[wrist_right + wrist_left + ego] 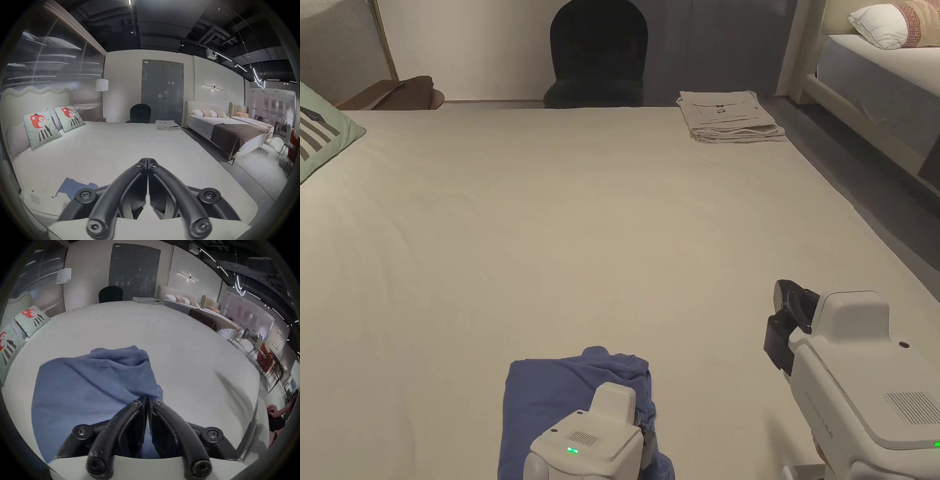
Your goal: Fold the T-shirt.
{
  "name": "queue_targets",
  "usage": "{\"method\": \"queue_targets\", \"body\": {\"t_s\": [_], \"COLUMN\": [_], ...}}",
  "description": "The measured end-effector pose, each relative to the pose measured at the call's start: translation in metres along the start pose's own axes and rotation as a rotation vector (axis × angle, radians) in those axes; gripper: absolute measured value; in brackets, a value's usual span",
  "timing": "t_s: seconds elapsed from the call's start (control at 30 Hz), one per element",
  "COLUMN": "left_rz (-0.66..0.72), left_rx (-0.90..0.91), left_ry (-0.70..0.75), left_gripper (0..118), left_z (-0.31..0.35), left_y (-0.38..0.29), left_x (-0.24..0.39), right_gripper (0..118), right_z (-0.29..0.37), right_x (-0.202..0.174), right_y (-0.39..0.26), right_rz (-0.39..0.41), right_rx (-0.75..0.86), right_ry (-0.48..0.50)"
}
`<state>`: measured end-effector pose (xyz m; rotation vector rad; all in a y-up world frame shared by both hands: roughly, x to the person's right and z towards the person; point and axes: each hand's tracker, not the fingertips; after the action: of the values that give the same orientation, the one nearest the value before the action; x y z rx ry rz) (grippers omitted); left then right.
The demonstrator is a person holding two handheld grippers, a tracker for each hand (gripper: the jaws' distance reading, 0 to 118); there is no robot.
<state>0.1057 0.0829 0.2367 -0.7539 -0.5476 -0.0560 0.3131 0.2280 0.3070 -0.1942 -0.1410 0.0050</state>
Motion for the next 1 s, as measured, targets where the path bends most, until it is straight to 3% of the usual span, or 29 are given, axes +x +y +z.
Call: {"method": "queue_targets", "body": {"t_s": [0.13,0.43,0.6,0.73,1.0], "left_rz": [0.095,0.002,0.035,0.014,0.044], "left_rx": [0.144,0.44,0.557,0.568,0.562], "left_ry": [-0.029,0.114,0.215,0.332,0.4], "left_gripper": [0,0,0,0,0], "left_z": [0.038,0.134,0.164,0.175,0.188], "left_y": [0.02,0.082,0.093,0.089,0.076], "left_x": [-0.012,-0.061,-0.1,-0.128,-0.158], "right_gripper": [0,0,0,0,0], "right_z": [0.002,0.002,0.001,0.001,-0.003], "right_x": [-0.006,-0.03,-0.043,-0.053,-0.066], "right_y": [0.004,0.014,0.017,0.018,0.019], "right_rz": [0.002,0.015,0.019,0.031,0.04], "right_rx": [0.016,0.058,0.081,0.096,0.104], "right_ry": [0.011,0.034,0.036,0.041,0.056]}}
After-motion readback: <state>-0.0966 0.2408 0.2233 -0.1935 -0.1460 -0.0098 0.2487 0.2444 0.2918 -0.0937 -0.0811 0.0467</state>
